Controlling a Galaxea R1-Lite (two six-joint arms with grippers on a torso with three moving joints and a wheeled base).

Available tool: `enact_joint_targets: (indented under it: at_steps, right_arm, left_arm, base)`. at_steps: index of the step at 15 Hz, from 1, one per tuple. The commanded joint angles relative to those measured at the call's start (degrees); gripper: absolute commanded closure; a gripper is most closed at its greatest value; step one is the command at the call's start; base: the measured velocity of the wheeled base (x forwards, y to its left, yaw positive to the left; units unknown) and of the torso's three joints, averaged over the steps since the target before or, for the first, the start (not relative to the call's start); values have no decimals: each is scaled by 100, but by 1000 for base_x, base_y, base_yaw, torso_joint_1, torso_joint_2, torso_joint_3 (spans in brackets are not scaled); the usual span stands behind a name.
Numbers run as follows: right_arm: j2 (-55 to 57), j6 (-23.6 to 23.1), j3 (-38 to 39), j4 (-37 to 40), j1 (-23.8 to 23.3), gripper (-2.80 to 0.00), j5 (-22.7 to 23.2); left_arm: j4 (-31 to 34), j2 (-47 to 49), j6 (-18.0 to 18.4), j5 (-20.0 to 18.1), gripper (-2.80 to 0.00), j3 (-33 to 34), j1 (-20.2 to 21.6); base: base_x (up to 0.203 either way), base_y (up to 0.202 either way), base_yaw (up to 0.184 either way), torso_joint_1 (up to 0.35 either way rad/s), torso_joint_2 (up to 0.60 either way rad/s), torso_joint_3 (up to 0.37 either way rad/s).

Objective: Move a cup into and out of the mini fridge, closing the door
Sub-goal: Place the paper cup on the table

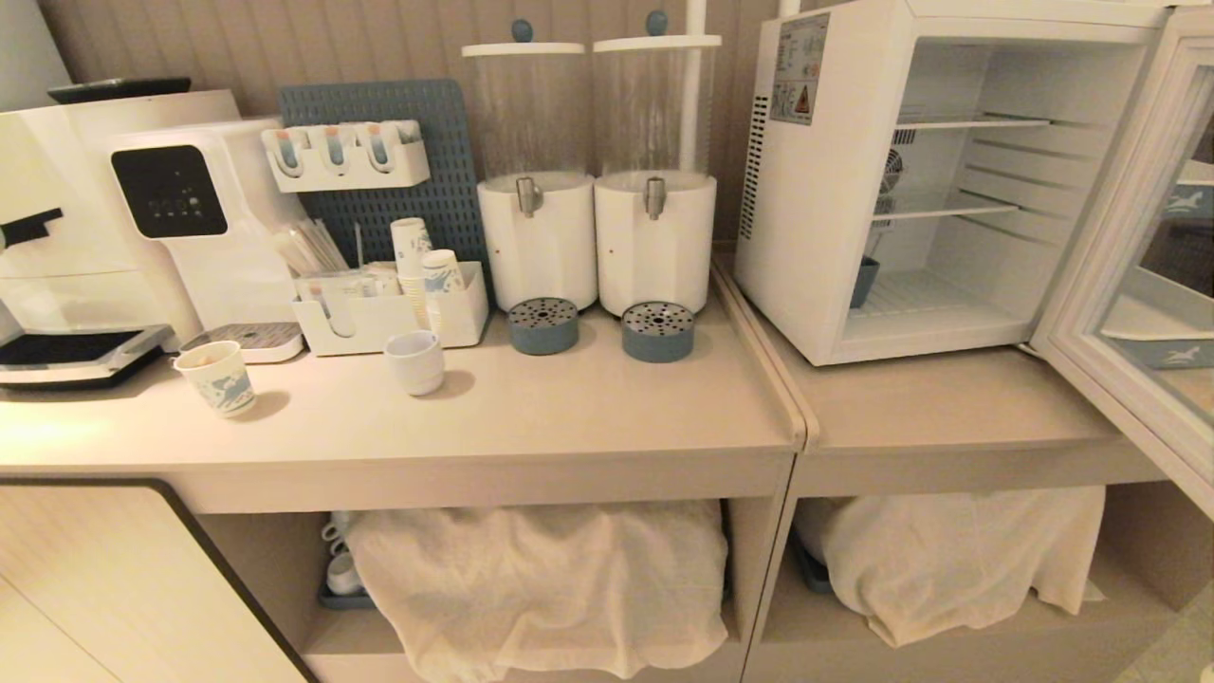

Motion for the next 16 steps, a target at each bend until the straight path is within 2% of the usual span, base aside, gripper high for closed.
enact_joint_targets:
  at_steps: [1,16]
  right_arm:
    - [10,-6,-4,-1,-8,0,4]
    - [10,-6,-13,45,-7,0,13]
  left_arm:
    - [-1,0,-3,-3,0,114,-3]
    - [-1,0,-21,5,0,114,-3]
  base:
    - [-1,130,-11,5,1,4]
    - [0,191,-1,2,3,1]
